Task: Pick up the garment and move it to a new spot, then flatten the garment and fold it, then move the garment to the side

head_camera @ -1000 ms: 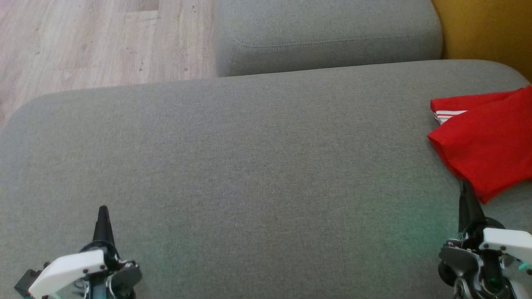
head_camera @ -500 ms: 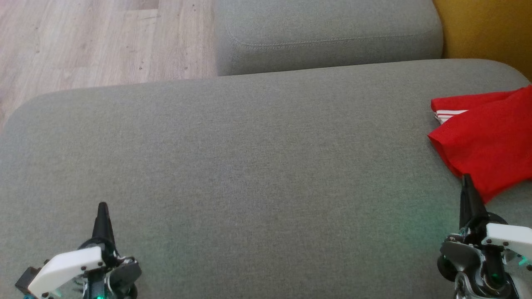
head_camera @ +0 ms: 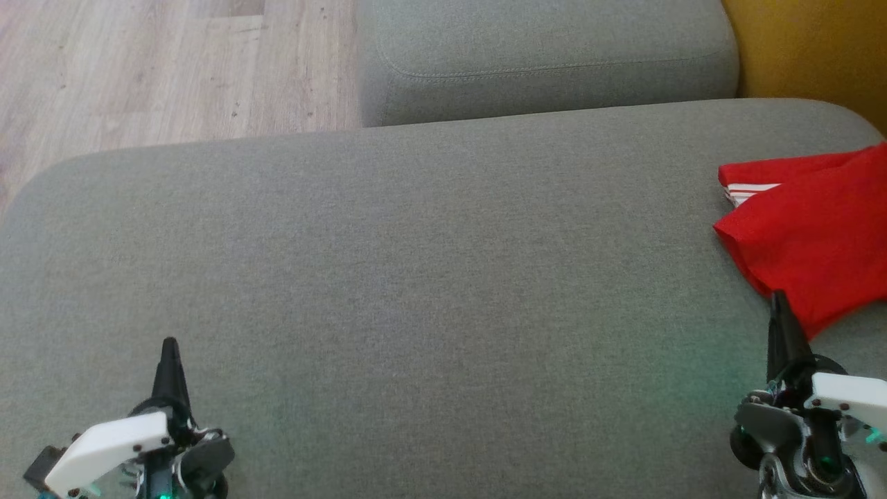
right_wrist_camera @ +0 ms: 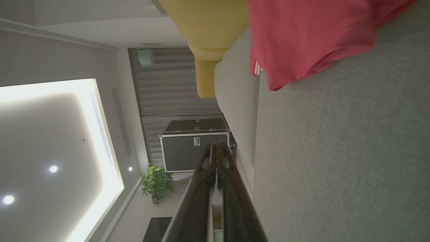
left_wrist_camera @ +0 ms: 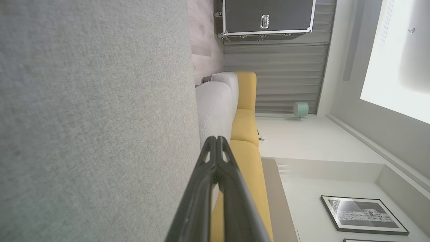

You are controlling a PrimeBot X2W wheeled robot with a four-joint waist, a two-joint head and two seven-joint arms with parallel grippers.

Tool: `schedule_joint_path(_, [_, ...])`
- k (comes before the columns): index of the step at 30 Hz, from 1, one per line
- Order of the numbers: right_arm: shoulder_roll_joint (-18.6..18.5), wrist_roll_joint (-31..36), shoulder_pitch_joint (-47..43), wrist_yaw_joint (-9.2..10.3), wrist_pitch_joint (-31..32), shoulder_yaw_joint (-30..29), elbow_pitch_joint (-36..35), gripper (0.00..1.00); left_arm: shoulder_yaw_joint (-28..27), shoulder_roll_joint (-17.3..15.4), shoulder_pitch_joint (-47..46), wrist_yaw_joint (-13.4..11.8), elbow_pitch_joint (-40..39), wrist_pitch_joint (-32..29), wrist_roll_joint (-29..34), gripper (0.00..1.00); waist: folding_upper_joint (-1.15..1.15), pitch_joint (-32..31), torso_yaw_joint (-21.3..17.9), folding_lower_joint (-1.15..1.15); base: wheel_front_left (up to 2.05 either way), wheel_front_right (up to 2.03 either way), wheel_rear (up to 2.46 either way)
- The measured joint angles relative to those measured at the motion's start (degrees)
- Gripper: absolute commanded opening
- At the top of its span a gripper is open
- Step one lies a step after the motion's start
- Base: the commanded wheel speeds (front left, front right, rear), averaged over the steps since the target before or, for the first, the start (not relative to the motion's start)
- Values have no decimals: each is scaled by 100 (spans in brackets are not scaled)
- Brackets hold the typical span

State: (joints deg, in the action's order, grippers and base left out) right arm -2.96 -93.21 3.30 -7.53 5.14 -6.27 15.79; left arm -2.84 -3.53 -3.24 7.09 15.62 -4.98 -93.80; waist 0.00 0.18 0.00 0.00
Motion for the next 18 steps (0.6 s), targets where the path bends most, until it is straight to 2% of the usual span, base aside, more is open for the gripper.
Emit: schedule_joint_path(18, [2, 1, 0, 0, 19, -24, 0, 0, -46, 21, 0, 0, 1, -8, 3, 0, 0, 0, 0, 0, 0, 0, 0])
